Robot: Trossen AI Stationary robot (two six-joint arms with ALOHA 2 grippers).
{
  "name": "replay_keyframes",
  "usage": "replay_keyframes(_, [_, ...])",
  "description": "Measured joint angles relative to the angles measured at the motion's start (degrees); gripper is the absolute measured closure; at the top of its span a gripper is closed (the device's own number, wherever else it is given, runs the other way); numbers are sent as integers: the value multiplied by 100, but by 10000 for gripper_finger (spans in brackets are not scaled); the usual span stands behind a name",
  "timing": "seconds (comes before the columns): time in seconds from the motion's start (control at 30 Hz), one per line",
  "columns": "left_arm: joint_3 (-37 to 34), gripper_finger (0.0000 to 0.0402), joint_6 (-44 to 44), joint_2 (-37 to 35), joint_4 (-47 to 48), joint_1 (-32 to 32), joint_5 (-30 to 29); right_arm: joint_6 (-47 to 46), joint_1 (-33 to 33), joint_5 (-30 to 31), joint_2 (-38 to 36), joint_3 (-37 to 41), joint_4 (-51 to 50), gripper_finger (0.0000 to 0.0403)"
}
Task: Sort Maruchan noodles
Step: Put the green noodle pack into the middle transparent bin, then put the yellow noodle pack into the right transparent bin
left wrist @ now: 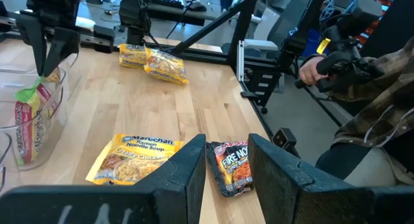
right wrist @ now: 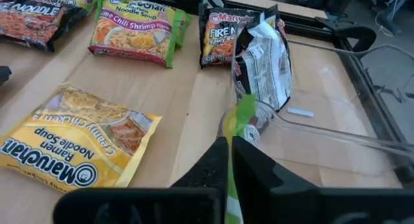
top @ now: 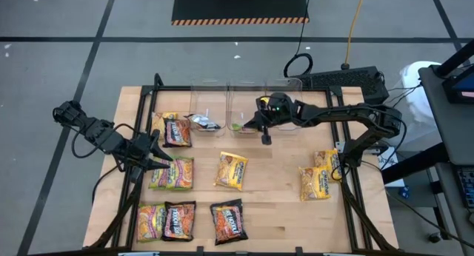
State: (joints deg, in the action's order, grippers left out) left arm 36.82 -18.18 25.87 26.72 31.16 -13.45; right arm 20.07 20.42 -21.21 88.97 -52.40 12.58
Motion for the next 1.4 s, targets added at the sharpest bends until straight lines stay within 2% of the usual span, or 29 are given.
replay_keyframes(0.23, [0,279,-4,0,0,0,2,60,-109,4,-72,2,577,356])
replay_keyframes(0.43, [0,279,-23,0,4,2,4,9,-168,13,-703,2,502,353])
replay_keyframes(0.57, [0,279,-37,0,4,1,4,37,-207,74,-1454,2,-260,353])
replay_keyframes(0.63, [0,279,-36,0,2,0,4,-23,-218,317,-1860,-2,-666,353])
replay_keyframes(0.73, [0,279,-43,0,0,0,4,-251,-217,626,-2436,-2,-1452,353])
replay_keyframes(1.0, [0,279,-183,0,0,1,4,-1193,-218,736,-3666,-2,-3708,353])
replay_keyframes(1.17, [0,279,-183,0,-2,2,4,-1805,-218,851,-4029,-2,-4887,353])
replay_keyframes(1.4, [0,279,-183,0,-4,2,4,-2519,-218,915,-4034,-2,-6648,353])
